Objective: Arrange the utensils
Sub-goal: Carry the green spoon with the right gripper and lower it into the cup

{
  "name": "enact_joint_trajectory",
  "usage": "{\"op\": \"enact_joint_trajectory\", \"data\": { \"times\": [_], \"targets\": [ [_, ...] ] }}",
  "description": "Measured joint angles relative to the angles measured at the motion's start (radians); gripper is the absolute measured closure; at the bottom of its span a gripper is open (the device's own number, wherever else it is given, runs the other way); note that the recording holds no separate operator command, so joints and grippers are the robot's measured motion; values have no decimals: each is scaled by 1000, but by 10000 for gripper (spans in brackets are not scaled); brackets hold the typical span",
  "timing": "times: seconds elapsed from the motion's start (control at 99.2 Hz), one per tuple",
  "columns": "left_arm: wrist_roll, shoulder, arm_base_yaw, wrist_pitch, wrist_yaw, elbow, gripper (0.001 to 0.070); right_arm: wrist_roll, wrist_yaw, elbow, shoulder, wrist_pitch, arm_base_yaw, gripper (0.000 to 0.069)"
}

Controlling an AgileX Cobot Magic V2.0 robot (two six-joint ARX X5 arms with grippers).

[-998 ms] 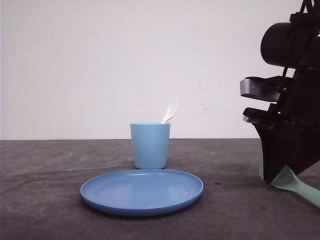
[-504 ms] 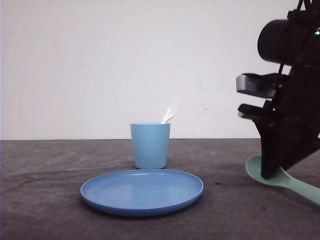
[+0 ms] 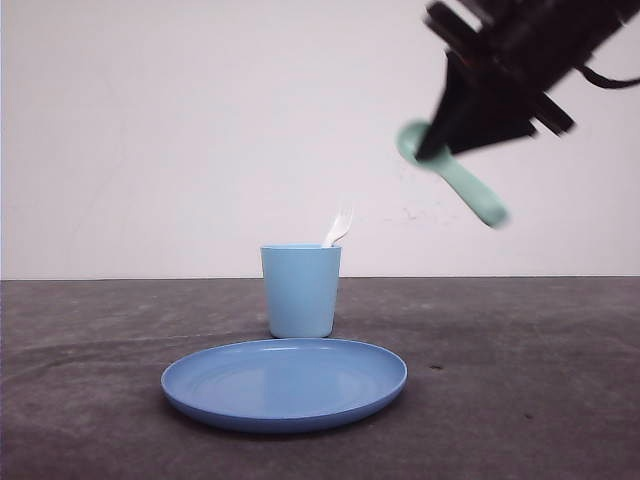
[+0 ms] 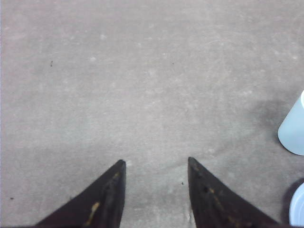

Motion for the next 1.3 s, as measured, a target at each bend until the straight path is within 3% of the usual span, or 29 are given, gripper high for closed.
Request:
{"op": "enact_joint_trajectory", "data": {
  "times": [0.202, 0.423, 0.807, 0.988, 1.301],
  "targets": [
    [0, 0, 2, 0, 0, 0, 471, 17, 7, 0, 0, 236, 37, 656],
    [0, 0, 2, 2, 0, 0, 471, 9, 109, 0, 44, 505, 117, 656],
    [0, 0, 2, 5, 0, 0, 471, -137, 208, 0, 245, 899, 211, 656],
    [0, 0, 2, 5, 0, 0, 471, -198, 211, 0, 329, 989, 217, 656],
    [-2, 0, 2, 5, 0, 0, 471, -233, 214, 64, 472, 988, 217, 656]
  ]
}}
